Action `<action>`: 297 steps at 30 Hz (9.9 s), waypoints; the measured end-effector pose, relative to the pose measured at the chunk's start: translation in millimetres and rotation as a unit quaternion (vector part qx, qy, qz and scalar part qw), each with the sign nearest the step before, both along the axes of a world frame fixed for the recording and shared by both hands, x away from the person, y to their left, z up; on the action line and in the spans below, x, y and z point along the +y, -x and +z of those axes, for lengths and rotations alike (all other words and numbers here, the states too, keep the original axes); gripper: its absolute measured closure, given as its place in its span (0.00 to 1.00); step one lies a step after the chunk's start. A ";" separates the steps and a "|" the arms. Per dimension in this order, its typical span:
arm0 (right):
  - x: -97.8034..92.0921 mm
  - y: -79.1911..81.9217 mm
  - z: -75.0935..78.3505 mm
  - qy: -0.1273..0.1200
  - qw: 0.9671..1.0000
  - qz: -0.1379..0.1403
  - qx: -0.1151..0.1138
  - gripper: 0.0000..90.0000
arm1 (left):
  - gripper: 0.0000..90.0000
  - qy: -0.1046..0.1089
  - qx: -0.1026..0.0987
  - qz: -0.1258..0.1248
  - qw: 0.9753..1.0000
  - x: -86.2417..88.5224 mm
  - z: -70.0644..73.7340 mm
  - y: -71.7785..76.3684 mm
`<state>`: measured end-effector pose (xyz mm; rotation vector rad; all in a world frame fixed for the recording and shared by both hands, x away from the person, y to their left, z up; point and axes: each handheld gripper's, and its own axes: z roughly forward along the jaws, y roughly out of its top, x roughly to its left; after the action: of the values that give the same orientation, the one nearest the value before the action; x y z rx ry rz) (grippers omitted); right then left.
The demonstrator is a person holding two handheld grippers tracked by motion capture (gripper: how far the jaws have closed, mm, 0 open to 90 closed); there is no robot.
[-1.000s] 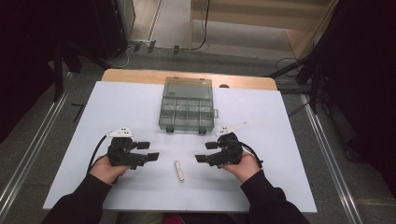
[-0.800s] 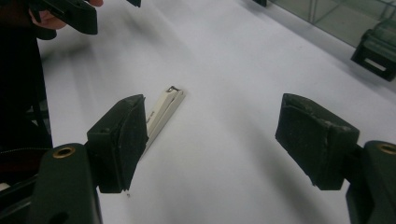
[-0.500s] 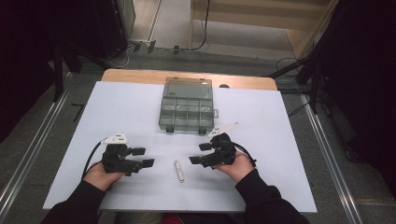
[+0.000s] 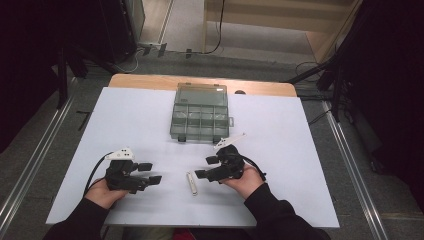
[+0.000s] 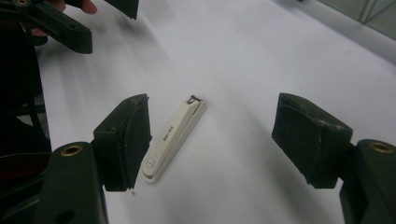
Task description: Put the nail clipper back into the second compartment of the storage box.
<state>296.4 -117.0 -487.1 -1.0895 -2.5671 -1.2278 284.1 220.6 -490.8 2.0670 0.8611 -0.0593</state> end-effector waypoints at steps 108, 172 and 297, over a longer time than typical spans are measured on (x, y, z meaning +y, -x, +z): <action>56.7 18.1 1.5 0.117 0.992 -0.042 0.009 0.87 | 0.33 0.004 0.002 0.008 1.000 4.6 -1.8 -10.3; 27.7 -57.4 38.4 0.063 0.995 -0.079 0.010 0.87 | 0.33 0.005 -0.005 0.001 1.000 2.1 -2.1 -10.1; 52.6 -190.2 30.6 0.067 0.986 -0.152 -0.002 0.64 | 0.33 0.011 -0.001 -0.003 1.000 0.2 -1.9 -10.4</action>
<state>486.5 -64.4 -456.5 -1.5573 -2.5878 -1.1223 294.4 220.8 -492.7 2.0478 0.8505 -0.0697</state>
